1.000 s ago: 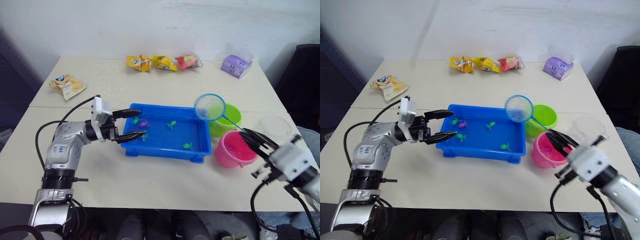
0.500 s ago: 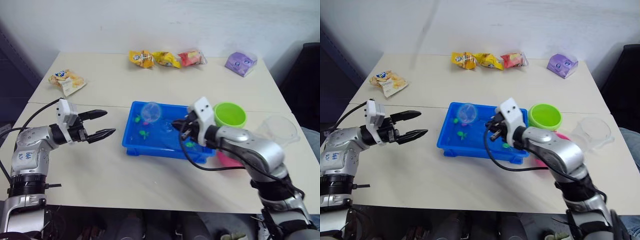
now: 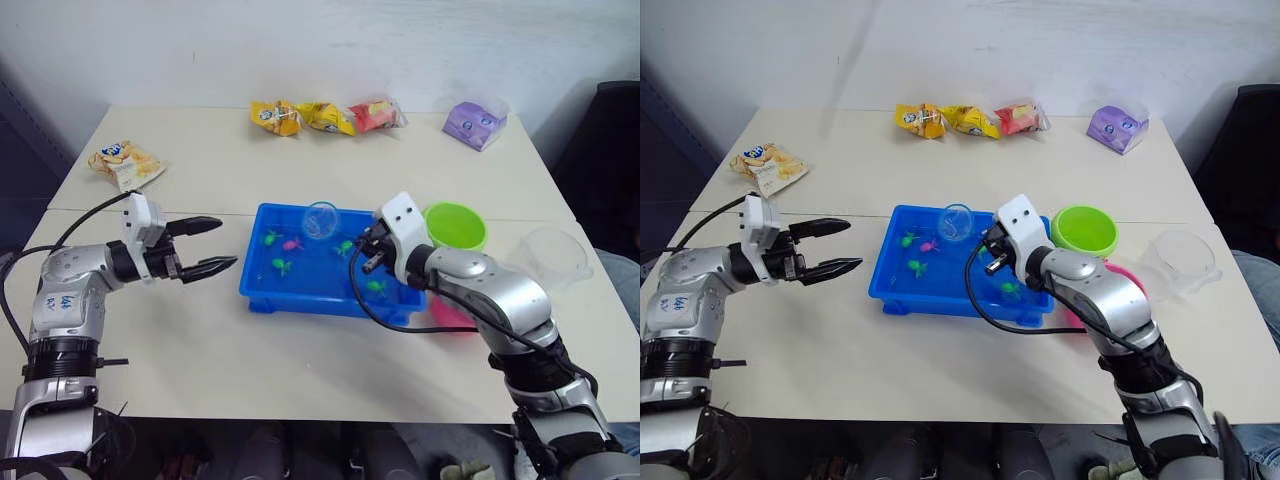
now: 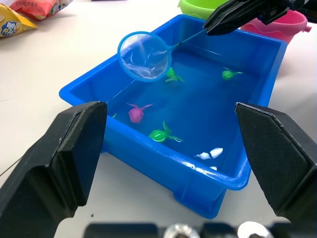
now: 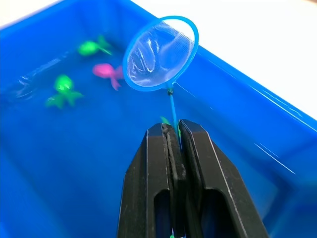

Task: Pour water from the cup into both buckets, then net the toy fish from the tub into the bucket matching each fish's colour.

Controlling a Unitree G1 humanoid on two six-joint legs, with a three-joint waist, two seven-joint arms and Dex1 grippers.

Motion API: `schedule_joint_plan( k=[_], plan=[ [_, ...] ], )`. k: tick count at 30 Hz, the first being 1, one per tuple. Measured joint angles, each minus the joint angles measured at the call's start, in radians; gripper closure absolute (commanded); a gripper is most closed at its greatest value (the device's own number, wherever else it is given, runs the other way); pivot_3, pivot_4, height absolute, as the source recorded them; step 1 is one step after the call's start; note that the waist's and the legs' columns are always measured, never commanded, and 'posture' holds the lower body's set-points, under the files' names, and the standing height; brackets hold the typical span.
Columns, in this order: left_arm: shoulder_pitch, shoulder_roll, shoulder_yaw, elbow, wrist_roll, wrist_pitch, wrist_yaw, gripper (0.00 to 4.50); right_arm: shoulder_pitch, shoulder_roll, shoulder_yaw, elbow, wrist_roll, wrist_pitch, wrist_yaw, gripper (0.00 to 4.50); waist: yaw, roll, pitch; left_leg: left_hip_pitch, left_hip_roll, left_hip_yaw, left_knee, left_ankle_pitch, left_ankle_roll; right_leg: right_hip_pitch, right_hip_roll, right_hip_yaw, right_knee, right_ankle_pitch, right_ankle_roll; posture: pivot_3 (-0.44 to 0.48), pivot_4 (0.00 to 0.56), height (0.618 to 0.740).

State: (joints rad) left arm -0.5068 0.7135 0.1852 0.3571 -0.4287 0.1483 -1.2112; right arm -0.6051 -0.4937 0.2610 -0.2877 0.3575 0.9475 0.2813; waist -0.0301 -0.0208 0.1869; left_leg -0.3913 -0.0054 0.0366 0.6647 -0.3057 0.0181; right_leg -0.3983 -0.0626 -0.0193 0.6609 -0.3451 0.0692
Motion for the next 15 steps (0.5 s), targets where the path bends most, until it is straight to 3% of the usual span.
schedule_joint_plan(
  k=[15],
  plan=[
    [0.001,-0.008,-0.017,-0.031,0.003,-0.008,0.016,0.06,-0.066,0.026,0.124,0.004,-0.122,0.164,0.055,4.50,0.000,0.000,0.000,0.000,0.000,0.000,0.000,0.000,0.000,0.000,0.000,0.000,0.000,0.000,0.000,0.000,0.150,0.740]
  ],
)
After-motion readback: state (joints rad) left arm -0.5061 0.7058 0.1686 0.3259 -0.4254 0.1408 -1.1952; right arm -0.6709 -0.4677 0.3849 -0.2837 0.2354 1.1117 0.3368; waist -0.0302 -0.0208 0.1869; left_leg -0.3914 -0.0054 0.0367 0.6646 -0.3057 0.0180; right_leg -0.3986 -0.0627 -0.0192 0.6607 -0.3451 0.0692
